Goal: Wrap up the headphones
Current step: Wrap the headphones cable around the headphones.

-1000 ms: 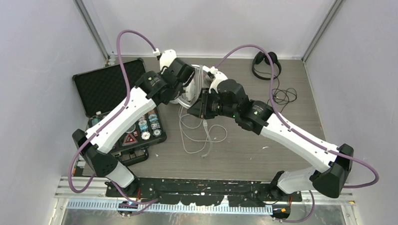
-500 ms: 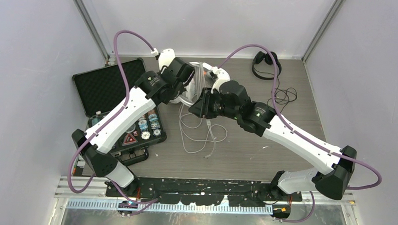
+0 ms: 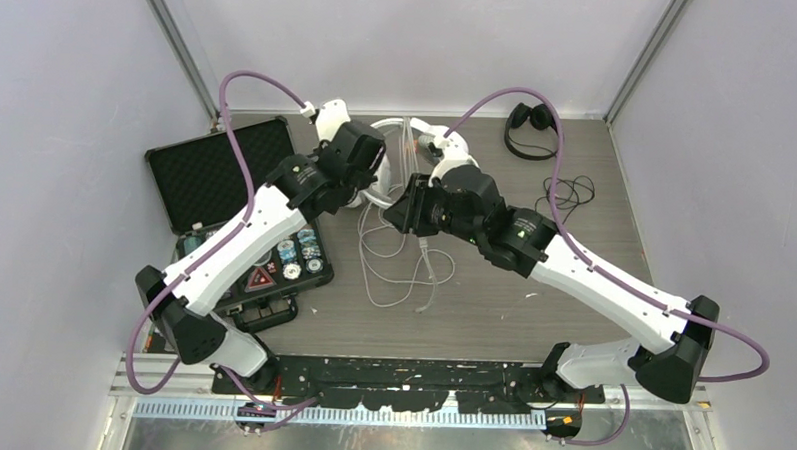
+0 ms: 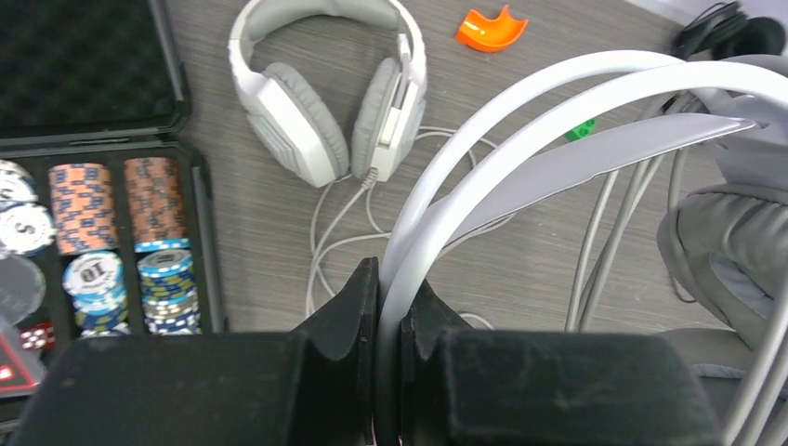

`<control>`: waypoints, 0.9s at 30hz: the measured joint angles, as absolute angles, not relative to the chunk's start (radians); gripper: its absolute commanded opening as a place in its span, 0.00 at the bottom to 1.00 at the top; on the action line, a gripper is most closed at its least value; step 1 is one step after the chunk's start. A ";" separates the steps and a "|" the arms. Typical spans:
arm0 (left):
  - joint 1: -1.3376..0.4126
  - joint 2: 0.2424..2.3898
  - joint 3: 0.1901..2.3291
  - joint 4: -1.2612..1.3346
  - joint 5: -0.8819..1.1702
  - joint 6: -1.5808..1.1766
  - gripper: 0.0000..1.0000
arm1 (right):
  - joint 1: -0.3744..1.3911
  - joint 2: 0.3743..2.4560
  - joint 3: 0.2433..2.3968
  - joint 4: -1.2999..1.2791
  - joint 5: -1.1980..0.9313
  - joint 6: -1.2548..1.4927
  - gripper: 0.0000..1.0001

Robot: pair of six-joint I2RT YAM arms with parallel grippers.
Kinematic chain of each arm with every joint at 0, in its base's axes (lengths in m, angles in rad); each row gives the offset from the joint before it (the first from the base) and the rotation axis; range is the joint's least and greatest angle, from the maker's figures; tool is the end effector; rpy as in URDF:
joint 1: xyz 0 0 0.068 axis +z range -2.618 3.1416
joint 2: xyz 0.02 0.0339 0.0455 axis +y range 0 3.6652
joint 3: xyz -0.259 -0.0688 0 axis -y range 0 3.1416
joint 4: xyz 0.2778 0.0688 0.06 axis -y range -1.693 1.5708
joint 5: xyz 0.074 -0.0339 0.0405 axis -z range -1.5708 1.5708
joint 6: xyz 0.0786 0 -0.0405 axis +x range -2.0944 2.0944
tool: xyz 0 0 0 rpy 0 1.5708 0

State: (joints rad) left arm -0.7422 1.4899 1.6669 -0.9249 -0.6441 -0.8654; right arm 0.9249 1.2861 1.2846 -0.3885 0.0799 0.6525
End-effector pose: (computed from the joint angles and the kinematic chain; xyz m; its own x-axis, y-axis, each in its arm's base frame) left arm 0.2989 -0.2101 0.3866 -0.4895 -0.3772 -0.7862 -0.2415 0.9250 -0.2934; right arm 0.2253 0.2885 0.3637 -0.6382 0.1589 -0.7533 -0.4582 0.7079 0.5375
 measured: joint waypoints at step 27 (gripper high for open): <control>-0.735 1.339 1.390 -0.390 -0.537 -0.773 0.00 | 0.947 1.232 1.304 -0.396 0.245 0.493 0.50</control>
